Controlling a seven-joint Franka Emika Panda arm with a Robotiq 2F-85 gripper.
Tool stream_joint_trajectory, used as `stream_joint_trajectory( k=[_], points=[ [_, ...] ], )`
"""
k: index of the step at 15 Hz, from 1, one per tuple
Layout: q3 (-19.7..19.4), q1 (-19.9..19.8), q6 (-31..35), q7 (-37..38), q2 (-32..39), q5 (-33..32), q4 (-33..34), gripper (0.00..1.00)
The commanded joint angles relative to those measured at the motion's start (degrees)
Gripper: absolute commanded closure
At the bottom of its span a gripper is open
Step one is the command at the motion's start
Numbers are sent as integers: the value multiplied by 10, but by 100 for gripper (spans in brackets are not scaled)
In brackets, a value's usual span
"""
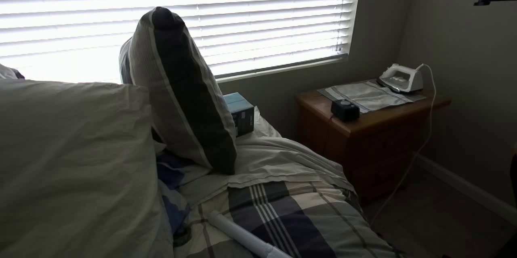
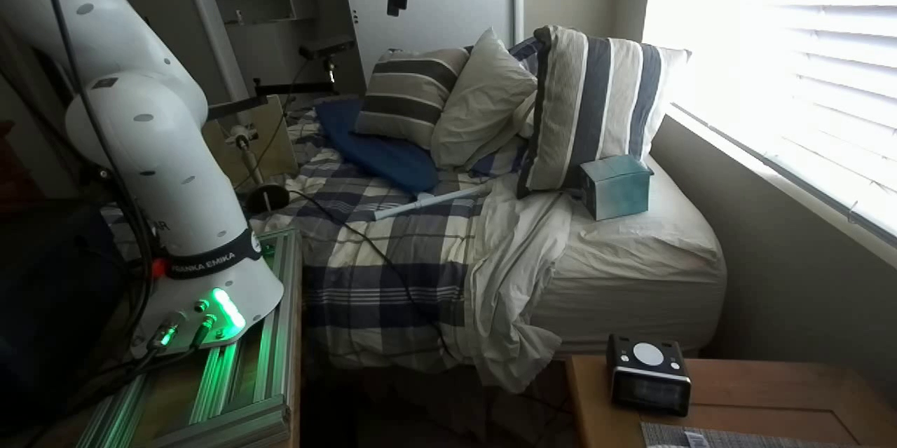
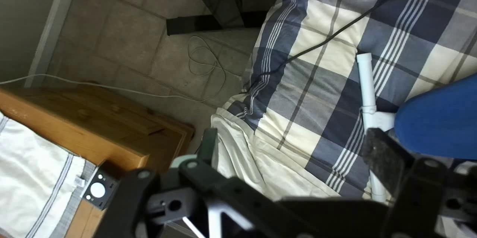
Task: Pick up the blue tissue box and place it right side up on the bedside table
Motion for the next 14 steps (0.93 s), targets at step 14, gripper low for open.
stream_joint_trajectory(
  k=[14],
  points=[
    [-129,-31,220,111,319,13,233,0]
  ],
)
